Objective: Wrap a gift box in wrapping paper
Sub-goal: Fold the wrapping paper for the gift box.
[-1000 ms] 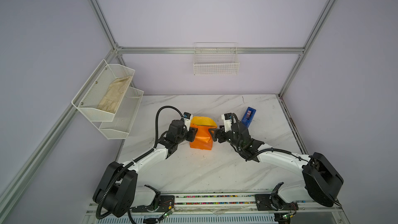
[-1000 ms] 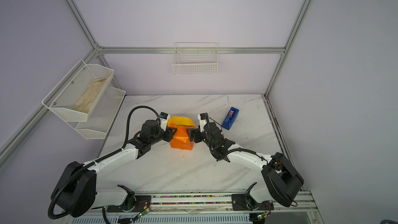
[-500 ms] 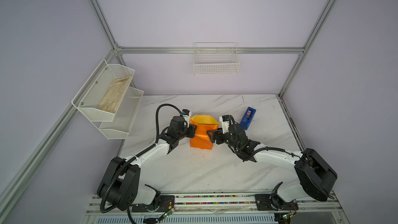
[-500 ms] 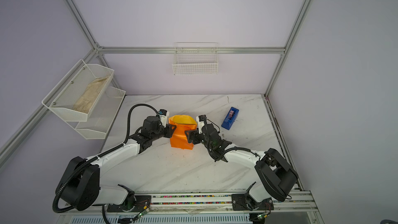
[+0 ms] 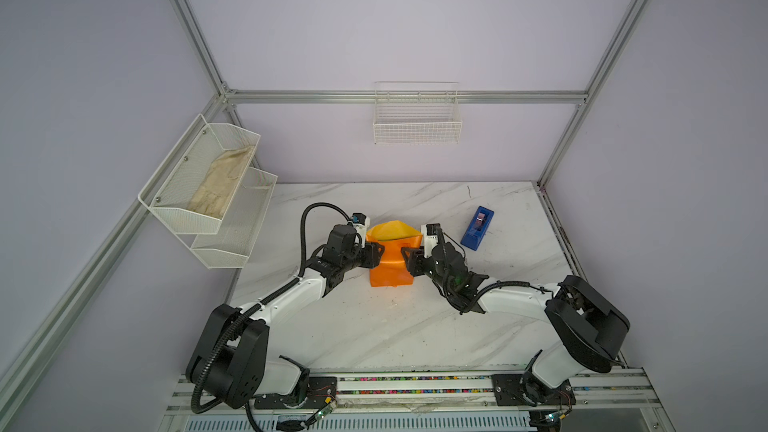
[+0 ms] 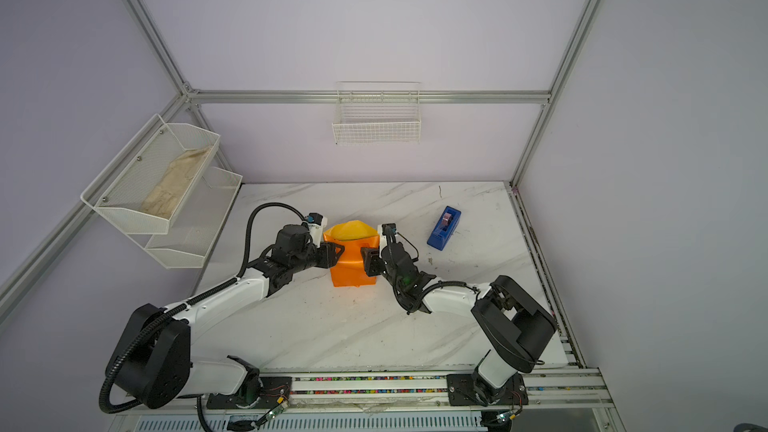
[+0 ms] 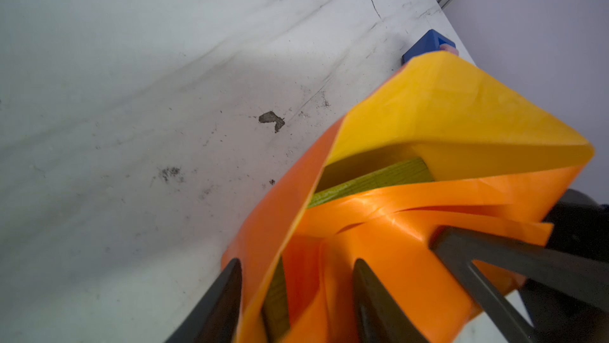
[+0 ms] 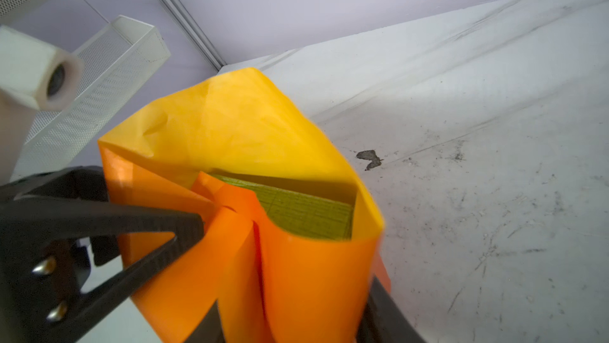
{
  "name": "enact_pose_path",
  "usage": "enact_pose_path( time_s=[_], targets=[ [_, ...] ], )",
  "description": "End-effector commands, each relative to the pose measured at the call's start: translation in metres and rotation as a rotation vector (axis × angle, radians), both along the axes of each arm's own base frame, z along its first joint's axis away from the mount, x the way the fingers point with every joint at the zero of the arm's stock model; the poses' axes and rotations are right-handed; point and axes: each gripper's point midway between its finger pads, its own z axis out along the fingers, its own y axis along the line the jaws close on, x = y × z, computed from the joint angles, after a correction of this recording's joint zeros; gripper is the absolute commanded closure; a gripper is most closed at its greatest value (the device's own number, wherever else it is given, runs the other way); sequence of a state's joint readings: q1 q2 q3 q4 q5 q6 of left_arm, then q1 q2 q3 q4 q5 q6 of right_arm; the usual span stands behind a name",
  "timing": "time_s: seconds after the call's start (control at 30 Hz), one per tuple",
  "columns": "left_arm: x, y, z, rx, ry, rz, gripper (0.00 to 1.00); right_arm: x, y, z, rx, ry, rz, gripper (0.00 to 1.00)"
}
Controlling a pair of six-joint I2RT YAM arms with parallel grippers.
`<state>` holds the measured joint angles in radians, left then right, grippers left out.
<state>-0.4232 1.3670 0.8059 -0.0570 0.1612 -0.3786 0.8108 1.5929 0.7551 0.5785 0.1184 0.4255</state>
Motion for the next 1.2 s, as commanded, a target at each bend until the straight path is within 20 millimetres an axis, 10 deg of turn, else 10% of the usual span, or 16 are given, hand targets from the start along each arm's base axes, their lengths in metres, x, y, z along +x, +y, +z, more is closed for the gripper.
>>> enact_pose_path(
  time_s=[0.0,0.33,0.63,0.87,1.17],
  targets=[
    [-0.005,0.002,0.014,0.006,-0.039,-0.016,0.39,0.004,-0.004,-0.015,-0.076,0.014,-0.023,0.59],
    [0.004,-0.01,0.008,0.003,-0.03,-0.029,0.38,0.002,0.001,-0.02,-0.139,0.022,-0.012,0.81],
    [0.003,-0.008,0.001,0.054,-0.034,0.023,0.68,-0.009,0.004,-0.009,-0.143,0.039,-0.025,0.86],
    [0.005,-0.016,0.003,0.067,-0.04,0.013,0.73,-0.004,0.001,-0.007,-0.144,0.028,-0.076,0.56],
    [0.006,-0.017,0.007,0.082,-0.051,0.003,0.73,0.009,0.007,-0.006,-0.135,0.004,-0.119,0.51]
  ],
)
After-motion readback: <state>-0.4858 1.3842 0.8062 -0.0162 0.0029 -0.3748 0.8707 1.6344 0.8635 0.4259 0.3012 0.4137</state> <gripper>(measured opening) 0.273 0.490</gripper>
